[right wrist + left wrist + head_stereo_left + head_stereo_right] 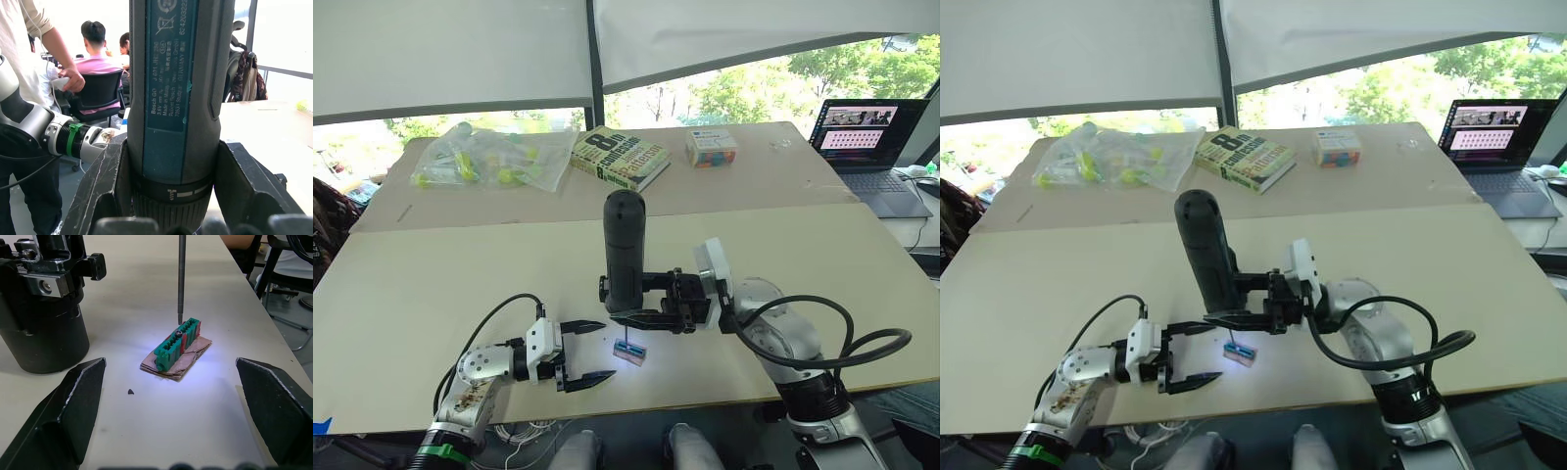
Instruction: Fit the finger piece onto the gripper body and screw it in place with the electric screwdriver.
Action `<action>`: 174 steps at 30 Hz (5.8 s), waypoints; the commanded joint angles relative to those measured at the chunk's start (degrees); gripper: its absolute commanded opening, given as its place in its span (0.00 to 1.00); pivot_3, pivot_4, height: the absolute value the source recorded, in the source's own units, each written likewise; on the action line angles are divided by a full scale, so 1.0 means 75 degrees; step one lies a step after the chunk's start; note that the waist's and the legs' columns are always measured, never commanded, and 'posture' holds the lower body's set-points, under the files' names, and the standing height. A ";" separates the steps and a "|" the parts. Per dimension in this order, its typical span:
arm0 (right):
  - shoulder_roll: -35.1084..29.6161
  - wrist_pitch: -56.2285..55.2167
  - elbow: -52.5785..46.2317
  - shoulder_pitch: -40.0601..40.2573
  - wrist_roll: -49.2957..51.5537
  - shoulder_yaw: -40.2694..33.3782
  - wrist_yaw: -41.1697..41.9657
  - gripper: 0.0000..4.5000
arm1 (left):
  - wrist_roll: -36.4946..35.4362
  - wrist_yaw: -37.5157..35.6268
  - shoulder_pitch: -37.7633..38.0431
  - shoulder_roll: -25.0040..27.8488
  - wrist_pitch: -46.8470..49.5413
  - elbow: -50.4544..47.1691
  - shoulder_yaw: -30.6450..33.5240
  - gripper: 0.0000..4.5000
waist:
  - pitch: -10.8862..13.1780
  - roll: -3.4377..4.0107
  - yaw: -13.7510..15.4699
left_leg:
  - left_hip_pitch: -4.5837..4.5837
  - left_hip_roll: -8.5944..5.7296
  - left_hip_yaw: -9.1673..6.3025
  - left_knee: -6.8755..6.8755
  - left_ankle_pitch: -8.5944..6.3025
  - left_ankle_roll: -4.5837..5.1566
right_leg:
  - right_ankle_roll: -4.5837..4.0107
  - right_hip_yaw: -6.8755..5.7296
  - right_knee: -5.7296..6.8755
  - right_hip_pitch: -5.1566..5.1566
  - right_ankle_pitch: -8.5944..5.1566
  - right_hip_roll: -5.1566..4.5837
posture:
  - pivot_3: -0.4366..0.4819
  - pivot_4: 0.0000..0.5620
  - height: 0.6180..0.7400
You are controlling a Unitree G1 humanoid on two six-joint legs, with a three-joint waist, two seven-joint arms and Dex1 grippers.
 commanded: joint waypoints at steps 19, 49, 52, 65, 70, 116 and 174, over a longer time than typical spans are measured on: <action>0.0124 -0.0249 -0.0084 -0.0131 -0.0051 -0.0051 0.0069 0.43 | 0.0003 0.0079 0.0025 -0.0089 -0.0189 0.0188 -0.0093 1.00 | 0.0000 0.0001 0.0007 | 0.0004 -0.0001 0.0000 0.0000 0.0000 0.0000 | 0.0000 0.0000 0.0001 0.0004 0.0000 -0.0001 | 0.48 0.27 0.98; 0.0089 -0.0130 -0.0079 -0.0112 0.0051 -0.0134 0.0267 0.43 | -0.0051 0.0207 0.0021 0.0030 0.0264 -0.0301 -0.0079 1.00 | 0.0000 0.0000 0.0008 | 0.0001 -0.0001 0.0000 0.0000 0.0000 0.0000 | 0.0000 0.0000 0.0001 0.0002 0.0000 -0.0001 | 0.48 0.27 0.98; 0.0099 -0.0121 -0.0053 -0.0126 0.0044 -0.0133 0.0277 0.43 | -0.0058 0.0210 0.0003 0.0040 0.0295 -0.0321 -0.0077 1.00 | 0.0000 0.0000 0.0008 | 0.0001 -0.0001 0.0000 0.0000 0.0000 0.0000 | 0.0000 0.0000 0.0001 0.0002 0.0000 -0.0001 | 0.48 0.27 0.98; 0.0103 0.0036 0.0002 -0.0039 0.0084 -0.0103 0.0313 0.43 | -0.0059 0.0208 -0.0032 0.0025 0.0383 -0.0355 -0.0093 1.00 | 0.0000 0.0000 0.0007 | 0.0001 -0.0001 0.0000 0.0000 0.0000 0.0000 | 0.0000 0.0000 0.0001 0.0002 0.0000 -0.0001 | 0.48 0.27 0.98; 0.0063 0.0053 0.0043 -0.0026 0.0042 -0.0077 0.0336 0.43 | -0.0056 0.0212 -0.0017 0.0030 0.0384 -0.0356 -0.0090 1.00 | 0.0000 0.0000 0.0008 | 0.0001 -0.0001 0.0000 0.0000 0.0000 0.0000 | 0.0000 0.0000 0.0001 0.0002 0.0000 -0.0001 | 0.48 0.27 0.98; -0.0005 0.0002 0.0117 -0.0118 0.0292 -0.0185 0.0434 0.43 | -0.0068 0.0259 -0.0028 0.0041 0.0519 -0.0452 -0.0088 1.00 | 0.0000 0.0000 0.0008 | 0.0001 -0.0001 0.0000 0.0000 0.0000 0.0000 | 0.0000 0.0000 0.0001 0.0002 0.0000 -0.0001 | 0.48 0.27 0.98; 0.0207 -0.0143 0.0250 -0.0183 0.0193 -0.0287 0.0481 0.43 | -0.0067 0.0247 -0.0042 0.0050 0.0464 -0.0377 -0.0078 1.00 | 0.0000 0.0000 0.0007 | -0.0001 -0.0001 0.0000 0.0000 0.0000 0.0000 | -0.0001 0.0000 0.0001 0.0000 0.0001 0.0000 | 0.48 0.27 0.98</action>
